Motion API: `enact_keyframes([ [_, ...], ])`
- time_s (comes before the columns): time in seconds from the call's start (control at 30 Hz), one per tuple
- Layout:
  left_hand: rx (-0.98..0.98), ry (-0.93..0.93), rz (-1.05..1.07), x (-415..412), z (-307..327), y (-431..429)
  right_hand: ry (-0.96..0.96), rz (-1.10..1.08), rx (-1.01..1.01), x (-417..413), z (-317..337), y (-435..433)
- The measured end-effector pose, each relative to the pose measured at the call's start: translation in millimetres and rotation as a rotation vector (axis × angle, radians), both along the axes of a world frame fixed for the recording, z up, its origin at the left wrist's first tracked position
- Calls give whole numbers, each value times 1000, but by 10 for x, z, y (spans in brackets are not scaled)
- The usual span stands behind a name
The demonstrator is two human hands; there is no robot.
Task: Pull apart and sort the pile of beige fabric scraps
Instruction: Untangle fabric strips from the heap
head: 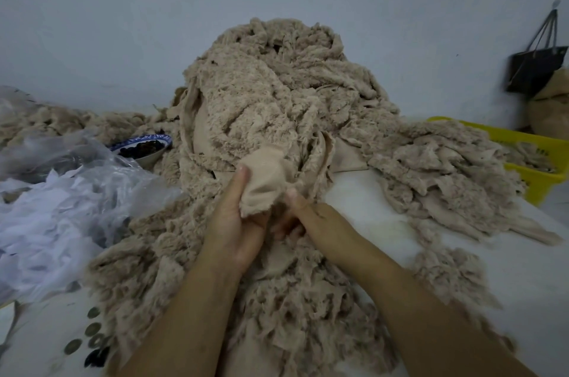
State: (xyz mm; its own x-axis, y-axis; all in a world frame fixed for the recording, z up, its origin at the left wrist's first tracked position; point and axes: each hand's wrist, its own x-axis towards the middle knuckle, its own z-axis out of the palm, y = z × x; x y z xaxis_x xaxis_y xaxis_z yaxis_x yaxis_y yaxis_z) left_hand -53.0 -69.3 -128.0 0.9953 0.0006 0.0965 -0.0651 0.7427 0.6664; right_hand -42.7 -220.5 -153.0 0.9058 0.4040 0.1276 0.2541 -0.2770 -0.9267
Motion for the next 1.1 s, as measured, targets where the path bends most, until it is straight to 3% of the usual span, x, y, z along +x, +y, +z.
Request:
enact_keyframes([
  [0.07,95,-45,-29,-26,7,-42,139,-12,190,36,29,-5],
  [0.17,244,-88,-65,-50,-8,-89,197,-30,489,110,63,-36],
  [0.3,451,-51,-8,-75,-69,-182,267,-220,750,141,135,-86],
  [0.43,400,43,165,-37,-38,-108,349,-332,1004,162,227,-209],
  [0.93,371,292,520,92,-93,33,447,-646,1122,214,226,-299],
  [1.0,518,224,485,81,-114,24,384,-629,977,209,231,-308],
  [1.1,1124,-130,452,37,-164,-56,242,-550,762,173,232,-251],
])
